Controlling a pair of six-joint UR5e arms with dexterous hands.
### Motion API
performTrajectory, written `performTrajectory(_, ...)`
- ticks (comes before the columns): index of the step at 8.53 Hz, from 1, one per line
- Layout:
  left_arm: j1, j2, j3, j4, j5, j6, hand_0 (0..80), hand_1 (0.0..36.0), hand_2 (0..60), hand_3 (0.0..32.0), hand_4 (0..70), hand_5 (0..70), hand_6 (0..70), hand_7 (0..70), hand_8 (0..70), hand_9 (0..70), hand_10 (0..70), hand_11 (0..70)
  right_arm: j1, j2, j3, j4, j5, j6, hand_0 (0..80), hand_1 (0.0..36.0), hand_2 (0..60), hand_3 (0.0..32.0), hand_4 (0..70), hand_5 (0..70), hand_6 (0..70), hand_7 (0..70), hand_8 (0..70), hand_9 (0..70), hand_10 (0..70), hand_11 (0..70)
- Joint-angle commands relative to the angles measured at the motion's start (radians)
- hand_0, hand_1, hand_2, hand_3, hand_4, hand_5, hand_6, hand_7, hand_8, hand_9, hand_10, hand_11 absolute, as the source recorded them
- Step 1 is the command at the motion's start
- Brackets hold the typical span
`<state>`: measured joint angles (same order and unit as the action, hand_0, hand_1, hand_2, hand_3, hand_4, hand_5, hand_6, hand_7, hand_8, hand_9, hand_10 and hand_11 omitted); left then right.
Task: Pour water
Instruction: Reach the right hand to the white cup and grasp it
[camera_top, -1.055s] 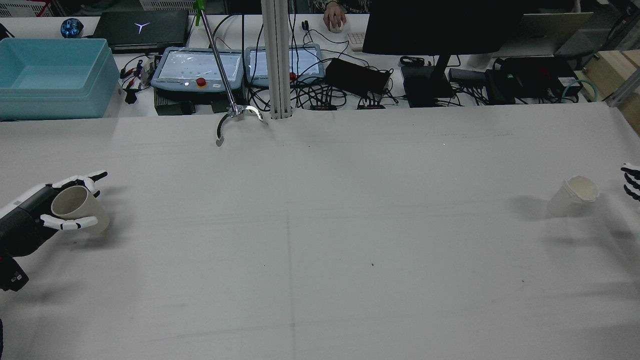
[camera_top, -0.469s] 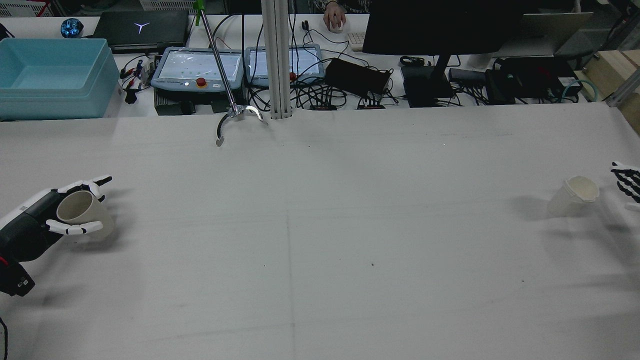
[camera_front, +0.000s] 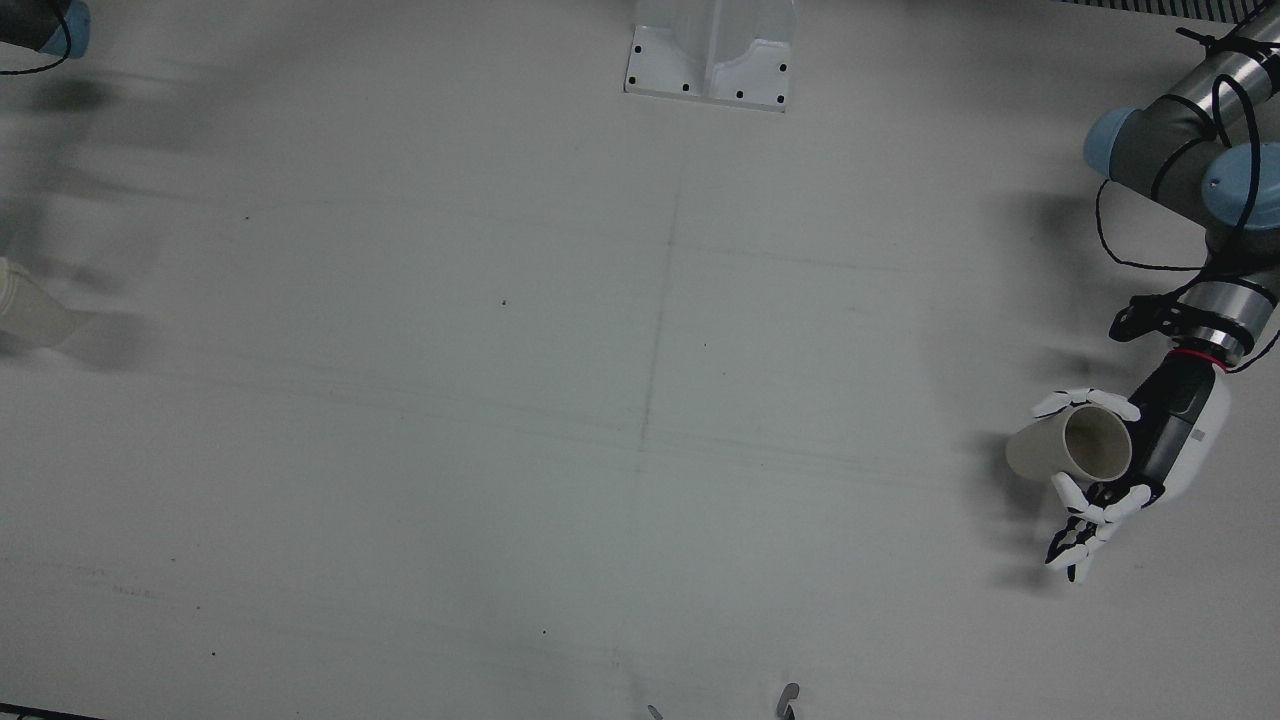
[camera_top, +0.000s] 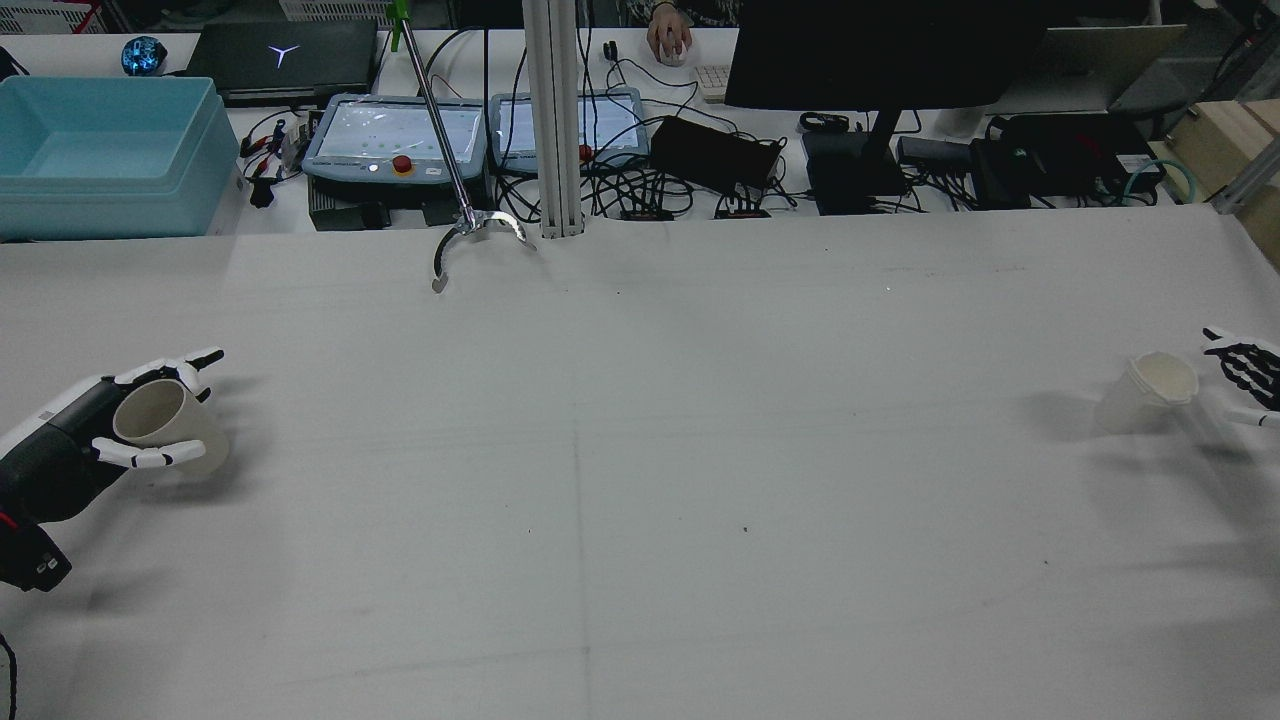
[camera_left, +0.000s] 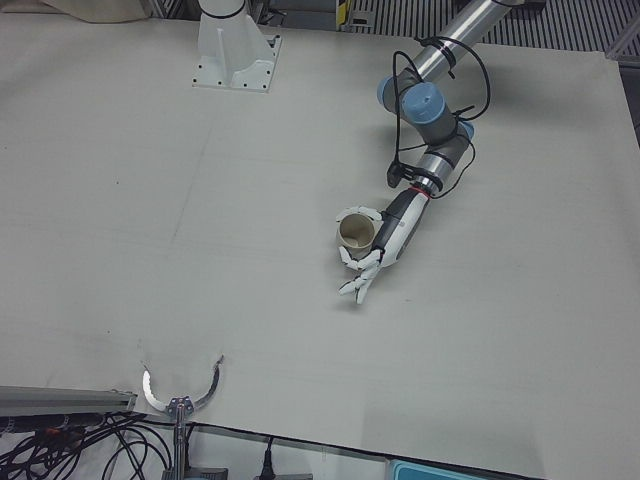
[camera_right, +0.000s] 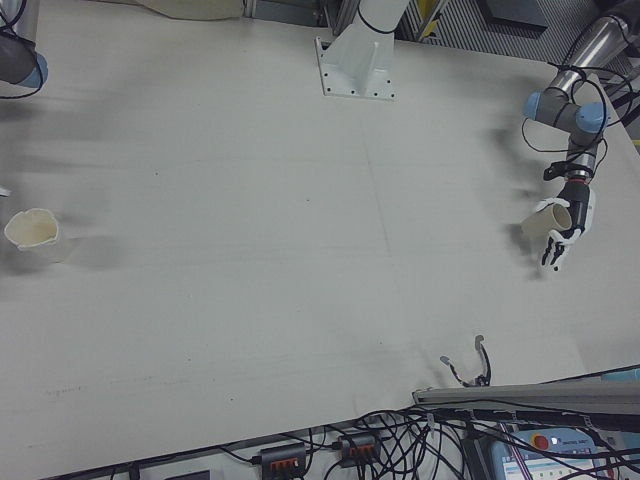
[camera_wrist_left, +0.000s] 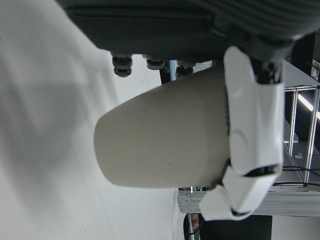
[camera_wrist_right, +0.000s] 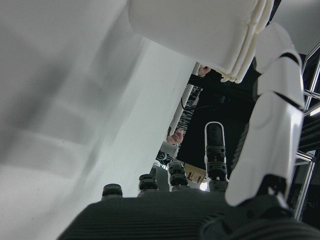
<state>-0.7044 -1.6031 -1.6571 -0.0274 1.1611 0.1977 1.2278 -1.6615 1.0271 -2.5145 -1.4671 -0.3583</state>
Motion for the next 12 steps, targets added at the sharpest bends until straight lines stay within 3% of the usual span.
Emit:
performTrajectory(1, 0.000, 0.000, 0.000, -0.005, -0.008, -0.003, 58.9, 32.0, 57.1, 0.0, 54.2, 70.0, 8.6, 15.3, 0.8, 1.6, 3.7, 7.3, -0.045, 0.032, 0.014, -0.059, 0.001, -0.036, 51.9, 19.5, 14.4, 0.0, 7.1, 34.4, 6.4, 11.2, 3.2, 4.3, 0.0, 0.0)
performTrajectory(4, -0.001, 0.005, 0.000, -0.009, -0.008, -0.011, 58.6, 31.8, 56.5, 0.0, 53.6, 70.0, 8.2, 14.9, 0.7, 1.5, 3.7, 7.3, -0.077, 0.049, 0.018, -0.075, 0.004, -0.054, 51.5, 18.8, 11.9, 0.0, 4.4, 31.6, 4.6, 9.7, 2.6, 3.6, 0.0, 0.0)
performTrajectory(7, 0.000, 0.008, 0.000, -0.014, -0.009, -0.011, 58.3, 31.3, 55.7, 0.0, 52.2, 70.0, 7.7, 14.5, 0.6, 1.5, 3.7, 7.2, -0.094, 0.049, 0.097, -0.122, 0.007, -0.097, 51.8, 19.5, 13.9, 0.0, 5.2, 33.4, 5.2, 10.9, 3.0, 4.3, 0.0, 0.0)
performTrajectory(9, 0.000, 0.009, 0.000, -0.022, -0.017, -0.015, 57.5, 30.8, 54.8, 0.0, 51.0, 70.0, 7.5, 14.2, 0.6, 1.4, 3.9, 7.4, -0.164, 0.063, 0.180, -0.237, 0.005, -0.100, 53.3, 21.3, 16.7, 0.0, 7.5, 41.5, 7.7, 14.6, 3.7, 5.3, 0.0, 1.1)
performTrajectory(10, 0.000, 0.011, 0.002, -0.022, -0.024, -0.021, 57.2, 29.3, 49.9, 0.0, 49.2, 70.0, 7.2, 13.9, 0.4, 1.3, 3.8, 7.2, -0.191, 0.097, 0.194, -0.294, 0.005, -0.102, 55.5, 23.3, 19.6, 0.0, 11.3, 51.7, 10.3, 17.2, 4.7, 6.5, 0.6, 3.1)
performTrajectory(11, 0.002, 0.012, 0.002, -0.022, -0.024, -0.021, 57.4, 29.2, 49.3, 0.0, 49.0, 70.0, 7.2, 13.8, 0.4, 1.3, 3.6, 7.1, -0.192, 0.104, 0.208, -0.315, 0.005, -0.099, 55.5, 23.3, 19.6, 0.0, 11.3, 51.7, 10.3, 17.2, 4.7, 6.5, 0.6, 3.1)
performTrajectory(12, 0.002, 0.020, 0.000, -0.028, -0.024, -0.023, 56.4, 28.4, 48.5, 0.0, 48.0, 70.0, 7.0, 13.4, 0.4, 1.2, 3.6, 6.9, -0.185, 0.097, 0.276, -0.320, 0.005, -0.099, 79.1, 36.0, 49.9, 0.0, 22.0, 70.0, 27.0, 40.7, 20.4, 29.3, 12.4, 21.4)
